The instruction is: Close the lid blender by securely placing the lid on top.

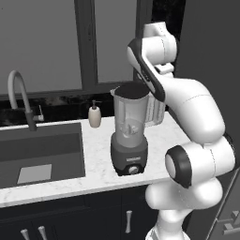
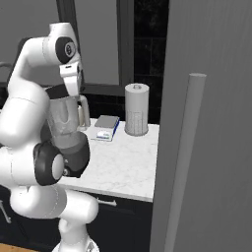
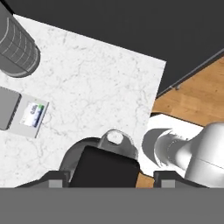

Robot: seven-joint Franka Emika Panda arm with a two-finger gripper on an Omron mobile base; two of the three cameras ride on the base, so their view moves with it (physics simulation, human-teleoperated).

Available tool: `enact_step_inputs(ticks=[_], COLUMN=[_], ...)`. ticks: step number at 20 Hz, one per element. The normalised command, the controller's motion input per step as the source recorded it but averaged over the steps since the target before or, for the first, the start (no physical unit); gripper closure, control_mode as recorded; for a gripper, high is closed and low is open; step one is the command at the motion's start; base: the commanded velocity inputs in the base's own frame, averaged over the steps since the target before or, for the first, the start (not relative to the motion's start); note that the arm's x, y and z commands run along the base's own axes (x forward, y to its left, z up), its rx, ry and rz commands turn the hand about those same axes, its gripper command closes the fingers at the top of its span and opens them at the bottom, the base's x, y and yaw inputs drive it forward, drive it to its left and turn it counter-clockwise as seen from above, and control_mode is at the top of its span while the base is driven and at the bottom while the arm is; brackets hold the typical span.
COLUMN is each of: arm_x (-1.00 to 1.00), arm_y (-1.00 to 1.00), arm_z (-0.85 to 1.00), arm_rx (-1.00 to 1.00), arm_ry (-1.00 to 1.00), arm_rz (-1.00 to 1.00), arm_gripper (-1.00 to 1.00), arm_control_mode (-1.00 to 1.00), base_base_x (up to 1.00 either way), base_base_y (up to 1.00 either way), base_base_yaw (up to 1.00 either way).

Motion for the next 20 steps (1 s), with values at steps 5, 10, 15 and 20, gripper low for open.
enact_step_inputs(ticks=[5,10,15,20], arm_x=[-0.02,0.0,-0.01,-0.4], arm_y=[-0.18,-0.11,-0.11,-0.26], arm_z=[-0.37,-0.08,0.63,0.31], arm_rx=[0.0,0.0,0.05,0.06], arm_ry=[0.0,0.0,-0.06,-0.1], arm_rz=[0.0,0.0,0.0,0.0], arm_gripper=[-1.0,-1.0,-1.0,-1.0], arm_control_mode=[-1.0,-1.0,-1.0,-1.0], base_base_x=[0.0,0.0,0.0,0.0], base_base_y=[0.0,0.0,0.0,0.0], base_base_yaw=[0.0,0.0,0.0,0.0])
